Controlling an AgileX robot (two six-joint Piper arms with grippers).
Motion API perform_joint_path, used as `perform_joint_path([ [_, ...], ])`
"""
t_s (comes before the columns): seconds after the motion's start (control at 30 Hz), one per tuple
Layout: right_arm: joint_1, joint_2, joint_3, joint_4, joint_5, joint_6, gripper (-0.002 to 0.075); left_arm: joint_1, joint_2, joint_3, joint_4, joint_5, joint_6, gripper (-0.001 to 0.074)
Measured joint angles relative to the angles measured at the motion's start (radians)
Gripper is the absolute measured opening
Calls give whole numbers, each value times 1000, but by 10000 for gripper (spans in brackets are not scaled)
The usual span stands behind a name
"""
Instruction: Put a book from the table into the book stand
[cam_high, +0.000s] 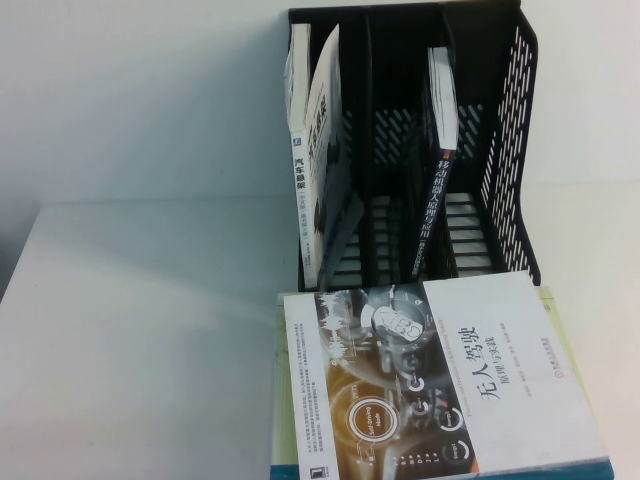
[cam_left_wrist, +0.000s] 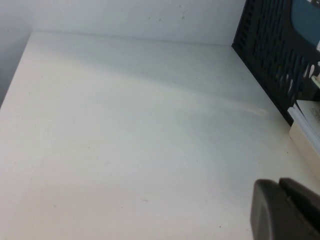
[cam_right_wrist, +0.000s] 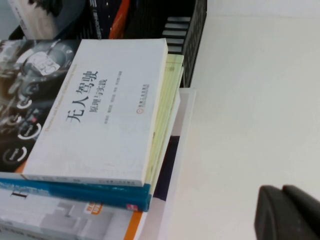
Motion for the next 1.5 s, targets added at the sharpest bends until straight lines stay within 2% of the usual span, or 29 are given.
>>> perform_joint_path([
  [0.23,-16,-22,0,0,0,0,-3,0,0,0,0,0,0,-4],
  [0.33,-70,-51,0,-5,0,-2,-3,0,0,0,0,0,0,-4],
  [0.47,-163,-86,23,-94,-30,-45,-3,0,0,0,0,0,0,-4],
  [0.67,-272,-184,193,-126,-271,-51,-3,0,0,0,0,0,0,-4],
  [0.8,-285,-196,347,-110,-412,-49,-3,0,0,0,0,0,0,-4],
  [0.9,-287,-196,405,-60,-413,-47,-3,0,0,0,0,0,0,-4],
  [1.5,-287,-196,401,-8,-366,-47,-3,0,0,0,-2,0,0,-4],
])
